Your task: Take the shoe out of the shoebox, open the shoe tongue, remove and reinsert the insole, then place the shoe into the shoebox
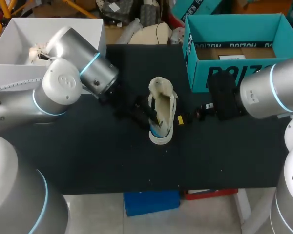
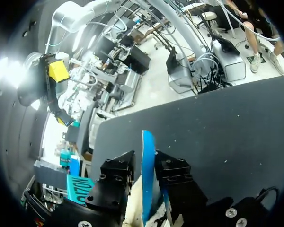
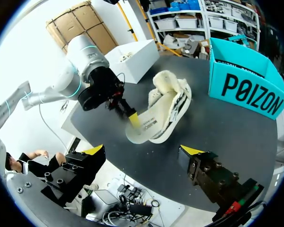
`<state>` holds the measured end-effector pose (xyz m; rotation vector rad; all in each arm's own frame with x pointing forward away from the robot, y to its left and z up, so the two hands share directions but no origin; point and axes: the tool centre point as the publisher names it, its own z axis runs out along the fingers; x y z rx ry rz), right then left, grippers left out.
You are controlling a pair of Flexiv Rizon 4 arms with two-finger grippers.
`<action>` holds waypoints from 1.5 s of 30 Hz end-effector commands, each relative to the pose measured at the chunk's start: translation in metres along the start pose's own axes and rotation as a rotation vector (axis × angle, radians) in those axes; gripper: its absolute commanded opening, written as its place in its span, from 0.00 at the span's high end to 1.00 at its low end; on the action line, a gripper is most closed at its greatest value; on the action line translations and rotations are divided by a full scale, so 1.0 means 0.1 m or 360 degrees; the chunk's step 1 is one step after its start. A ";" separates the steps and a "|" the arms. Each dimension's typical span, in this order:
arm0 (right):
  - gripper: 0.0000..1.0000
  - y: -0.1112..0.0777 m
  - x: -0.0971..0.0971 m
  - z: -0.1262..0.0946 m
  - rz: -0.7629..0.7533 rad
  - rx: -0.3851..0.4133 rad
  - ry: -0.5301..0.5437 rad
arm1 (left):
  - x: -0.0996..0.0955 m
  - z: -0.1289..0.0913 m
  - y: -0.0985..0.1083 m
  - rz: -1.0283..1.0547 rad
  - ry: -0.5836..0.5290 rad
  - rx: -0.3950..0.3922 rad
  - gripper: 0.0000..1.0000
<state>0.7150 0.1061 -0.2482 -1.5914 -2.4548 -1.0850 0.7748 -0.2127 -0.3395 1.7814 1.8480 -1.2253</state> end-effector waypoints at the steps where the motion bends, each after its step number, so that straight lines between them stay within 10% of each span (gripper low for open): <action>1: 0.00 0.00 0.01 0.00 0.0001 0.0003 -0.0004 | 0.06 -0.02 -0.07 -0.0011 -0.0017 -0.0036 1.00; 27: 0.00 0.00 0.01 0.00 0.0001 0.0003 -0.0004 | -0.06 0.13 0.32 -0.0025 -0.0129 -0.0193 1.00; 45: 0.00 0.00 0.01 0.00 0.0001 0.0003 -0.0004 | -0.12 0.06 -0.13 0.0159 0.0065 -0.0123 1.00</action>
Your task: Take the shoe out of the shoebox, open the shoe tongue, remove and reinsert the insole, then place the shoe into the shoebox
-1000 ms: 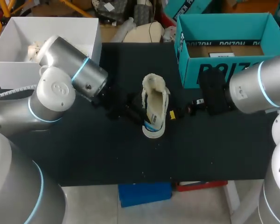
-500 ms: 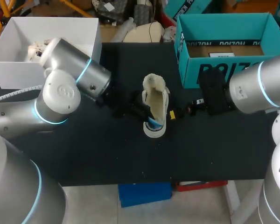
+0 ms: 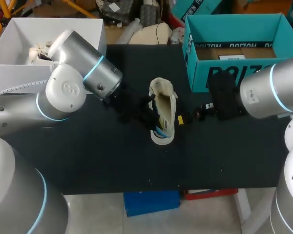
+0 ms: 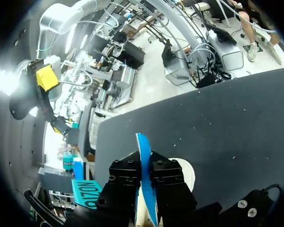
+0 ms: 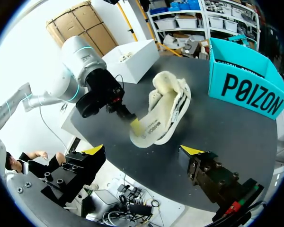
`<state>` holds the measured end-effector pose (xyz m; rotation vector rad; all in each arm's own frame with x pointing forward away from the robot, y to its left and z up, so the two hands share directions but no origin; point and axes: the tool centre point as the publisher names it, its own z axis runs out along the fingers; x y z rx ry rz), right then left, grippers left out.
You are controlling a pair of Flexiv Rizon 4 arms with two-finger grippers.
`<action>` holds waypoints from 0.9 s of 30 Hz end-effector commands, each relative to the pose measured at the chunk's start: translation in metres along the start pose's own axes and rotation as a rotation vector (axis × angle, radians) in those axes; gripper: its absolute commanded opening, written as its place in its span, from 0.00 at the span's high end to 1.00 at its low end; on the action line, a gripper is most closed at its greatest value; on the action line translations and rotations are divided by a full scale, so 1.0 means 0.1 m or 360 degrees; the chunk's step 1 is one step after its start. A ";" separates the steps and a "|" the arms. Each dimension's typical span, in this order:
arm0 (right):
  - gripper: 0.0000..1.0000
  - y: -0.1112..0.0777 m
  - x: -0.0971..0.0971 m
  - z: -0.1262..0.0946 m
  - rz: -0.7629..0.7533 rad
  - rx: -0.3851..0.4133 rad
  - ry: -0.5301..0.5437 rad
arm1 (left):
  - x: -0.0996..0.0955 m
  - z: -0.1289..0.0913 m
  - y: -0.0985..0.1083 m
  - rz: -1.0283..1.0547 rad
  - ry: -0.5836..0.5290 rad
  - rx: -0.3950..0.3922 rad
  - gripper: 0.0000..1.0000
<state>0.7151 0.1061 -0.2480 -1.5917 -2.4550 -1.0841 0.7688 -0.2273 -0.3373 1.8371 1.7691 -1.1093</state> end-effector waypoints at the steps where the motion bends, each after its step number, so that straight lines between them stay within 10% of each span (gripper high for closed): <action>1: 0.00 0.00 0.01 0.01 0.0001 0.0002 -0.0003 | -0.02 -0.06 -0.09 0.0009 0.0027 -0.0032 1.00; 27: 0.00 0.00 0.01 0.01 0.0001 0.0002 -0.0003 | 0.00 0.07 0.28 -0.0006 -0.0058 -0.0132 1.00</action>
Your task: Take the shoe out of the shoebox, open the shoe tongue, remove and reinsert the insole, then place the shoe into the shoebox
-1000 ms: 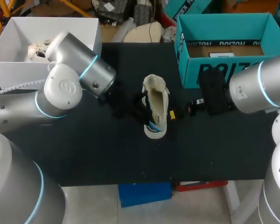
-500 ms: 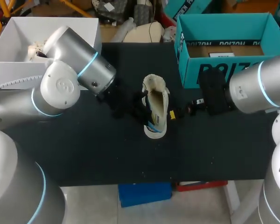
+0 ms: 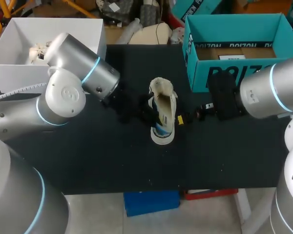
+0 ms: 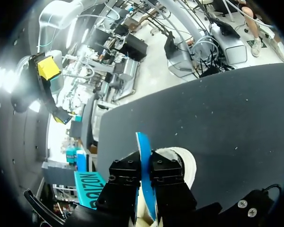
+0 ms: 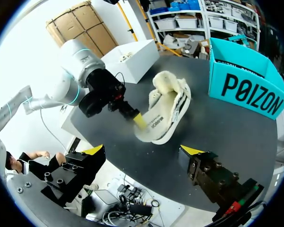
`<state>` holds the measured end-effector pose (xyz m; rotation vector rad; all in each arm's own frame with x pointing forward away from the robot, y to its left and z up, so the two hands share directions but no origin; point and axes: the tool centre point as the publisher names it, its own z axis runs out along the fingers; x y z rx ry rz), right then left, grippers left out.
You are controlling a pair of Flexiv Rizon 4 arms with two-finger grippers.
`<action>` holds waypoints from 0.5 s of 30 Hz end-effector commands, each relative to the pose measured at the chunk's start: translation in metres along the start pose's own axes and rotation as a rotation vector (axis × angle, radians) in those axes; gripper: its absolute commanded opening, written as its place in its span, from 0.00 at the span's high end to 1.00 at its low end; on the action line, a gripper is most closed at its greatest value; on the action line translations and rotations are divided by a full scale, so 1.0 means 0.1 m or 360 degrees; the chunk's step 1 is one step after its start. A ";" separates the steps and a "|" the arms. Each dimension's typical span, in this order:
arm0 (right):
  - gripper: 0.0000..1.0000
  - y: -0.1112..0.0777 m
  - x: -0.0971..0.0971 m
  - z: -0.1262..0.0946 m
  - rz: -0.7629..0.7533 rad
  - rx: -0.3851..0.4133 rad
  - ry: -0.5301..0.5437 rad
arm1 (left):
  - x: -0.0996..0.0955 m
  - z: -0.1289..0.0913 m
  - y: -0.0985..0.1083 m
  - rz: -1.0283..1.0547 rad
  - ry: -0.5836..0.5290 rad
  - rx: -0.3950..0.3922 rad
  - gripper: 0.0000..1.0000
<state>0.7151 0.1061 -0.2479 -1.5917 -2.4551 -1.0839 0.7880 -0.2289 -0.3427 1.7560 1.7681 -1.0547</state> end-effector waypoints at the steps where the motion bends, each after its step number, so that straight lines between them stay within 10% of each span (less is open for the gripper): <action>1: 0.00 0.00 0.01 0.01 0.0001 0.0002 -0.0003 | -0.01 0.10 0.10 0.0001 0.0012 -0.0018 1.00; 15: 0.00 0.00 0.01 0.01 0.0001 0.0002 -0.0003 | 0.10 0.07 0.35 -0.0051 0.0033 -0.0081 1.00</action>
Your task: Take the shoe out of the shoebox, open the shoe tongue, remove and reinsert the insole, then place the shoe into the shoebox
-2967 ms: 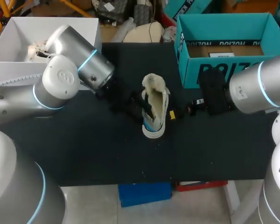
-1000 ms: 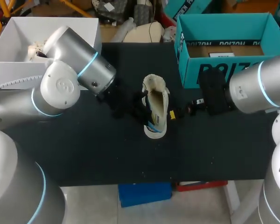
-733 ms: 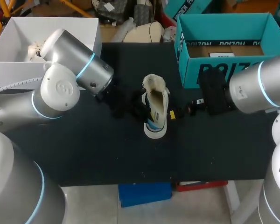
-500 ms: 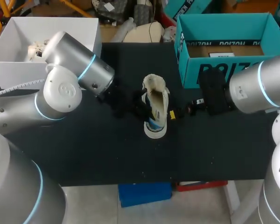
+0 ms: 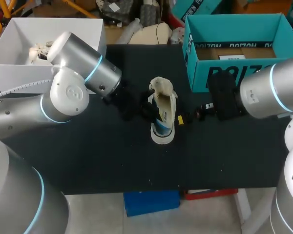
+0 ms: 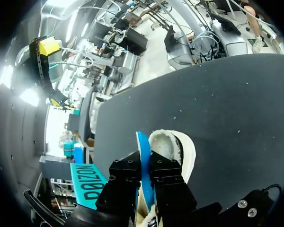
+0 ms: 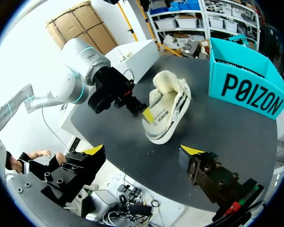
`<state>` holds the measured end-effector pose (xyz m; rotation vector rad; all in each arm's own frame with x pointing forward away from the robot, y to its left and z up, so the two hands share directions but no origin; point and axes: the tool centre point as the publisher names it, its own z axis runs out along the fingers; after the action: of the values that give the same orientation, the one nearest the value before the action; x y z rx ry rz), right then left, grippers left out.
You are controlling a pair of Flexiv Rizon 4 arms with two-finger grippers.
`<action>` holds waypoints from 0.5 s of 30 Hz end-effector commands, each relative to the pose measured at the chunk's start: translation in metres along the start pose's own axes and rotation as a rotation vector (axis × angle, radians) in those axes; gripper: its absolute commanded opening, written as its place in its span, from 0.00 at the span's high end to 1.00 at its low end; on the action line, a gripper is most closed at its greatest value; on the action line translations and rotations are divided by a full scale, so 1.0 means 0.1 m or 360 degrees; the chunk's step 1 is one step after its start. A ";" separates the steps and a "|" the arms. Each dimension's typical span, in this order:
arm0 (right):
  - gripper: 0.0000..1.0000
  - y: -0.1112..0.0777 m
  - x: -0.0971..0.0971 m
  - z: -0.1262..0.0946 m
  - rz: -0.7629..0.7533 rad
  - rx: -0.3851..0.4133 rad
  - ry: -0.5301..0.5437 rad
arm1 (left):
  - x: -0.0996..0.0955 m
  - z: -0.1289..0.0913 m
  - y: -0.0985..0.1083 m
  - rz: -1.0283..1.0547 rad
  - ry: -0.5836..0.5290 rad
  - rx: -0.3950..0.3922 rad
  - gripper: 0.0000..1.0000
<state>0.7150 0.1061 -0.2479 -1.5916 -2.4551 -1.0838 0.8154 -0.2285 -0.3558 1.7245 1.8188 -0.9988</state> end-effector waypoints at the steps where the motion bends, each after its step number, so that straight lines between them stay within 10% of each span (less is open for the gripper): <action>1: 0.00 0.00 0.01 0.01 0.0001 0.0002 -0.0003 | 0.04 0.06 0.07 -0.0011 0.0003 -0.0006 1.00; 15: 0.00 0.00 0.01 0.01 0.0001 0.0002 -0.0003 | 0.05 0.09 0.20 -0.0017 -0.0001 -0.0061 1.00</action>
<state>0.7151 0.1061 -0.2479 -1.5916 -2.4552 -1.0837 0.8307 -0.2292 -0.3673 1.6929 1.8324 -0.9727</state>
